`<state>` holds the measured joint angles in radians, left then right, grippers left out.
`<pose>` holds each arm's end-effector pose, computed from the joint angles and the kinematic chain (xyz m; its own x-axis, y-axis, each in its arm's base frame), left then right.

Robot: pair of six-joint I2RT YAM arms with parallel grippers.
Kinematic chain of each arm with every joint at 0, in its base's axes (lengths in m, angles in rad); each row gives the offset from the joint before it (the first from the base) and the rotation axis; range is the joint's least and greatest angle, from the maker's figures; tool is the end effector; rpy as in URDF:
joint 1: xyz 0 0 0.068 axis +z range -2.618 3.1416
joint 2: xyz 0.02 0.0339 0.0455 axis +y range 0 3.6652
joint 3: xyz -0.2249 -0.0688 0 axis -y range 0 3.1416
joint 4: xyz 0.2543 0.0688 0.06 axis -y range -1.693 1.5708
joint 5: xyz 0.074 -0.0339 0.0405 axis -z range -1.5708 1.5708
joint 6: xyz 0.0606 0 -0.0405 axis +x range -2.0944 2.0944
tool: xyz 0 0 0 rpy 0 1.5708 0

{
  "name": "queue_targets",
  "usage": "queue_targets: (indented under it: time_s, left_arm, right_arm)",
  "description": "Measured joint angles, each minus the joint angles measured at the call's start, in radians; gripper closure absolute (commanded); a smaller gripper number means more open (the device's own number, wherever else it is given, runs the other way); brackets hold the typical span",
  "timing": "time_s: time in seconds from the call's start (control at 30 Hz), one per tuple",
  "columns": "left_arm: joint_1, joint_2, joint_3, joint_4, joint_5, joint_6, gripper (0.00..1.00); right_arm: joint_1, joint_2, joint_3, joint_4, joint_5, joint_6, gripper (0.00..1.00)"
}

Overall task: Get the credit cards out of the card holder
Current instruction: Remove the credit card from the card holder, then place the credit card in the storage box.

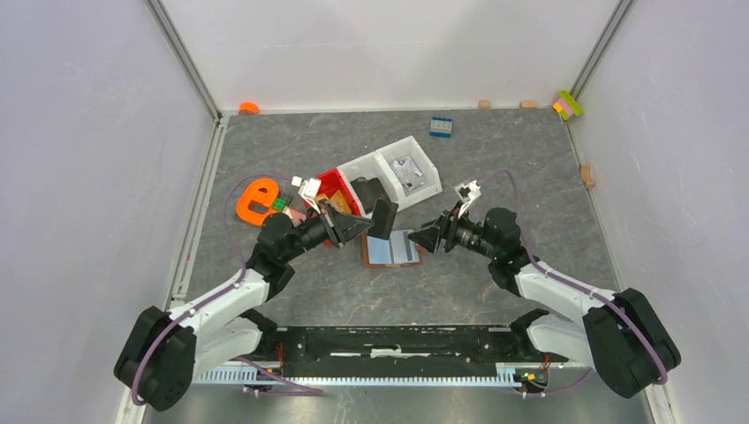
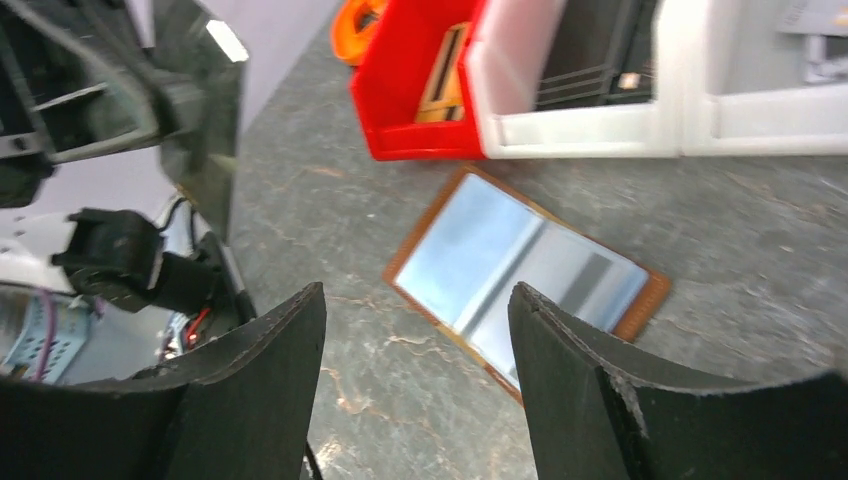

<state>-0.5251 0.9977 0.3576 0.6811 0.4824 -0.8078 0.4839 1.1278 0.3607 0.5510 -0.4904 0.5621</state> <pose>0.2156 -0.1574 0.2039 -0.5863 -0.4003 -0.7043 0.6097 0.3543 -0.7090 0.2282 0.1522 0.1561 -0.5964 0.2177 -0.7726 -0.5907 0.5328 0.6060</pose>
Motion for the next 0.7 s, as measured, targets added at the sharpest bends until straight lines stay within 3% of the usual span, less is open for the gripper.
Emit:
queue_targets:
  time_s: [0.33, 0.7]
  left_arm:
    - [-0.003, 0.070, -0.005, 0.167, 0.103, -0.055, 0.98]
    - [-0.034, 0.166, -0.005, 0.319, 0.151, -0.133, 0.98]
  right_arm:
    - [0.034, -0.001, -0.117, 0.462, -0.158, 0.181, 0.43]
    - [0.086, 0.013, -0.119, 0.631, -0.165, 0.259, 0.56]
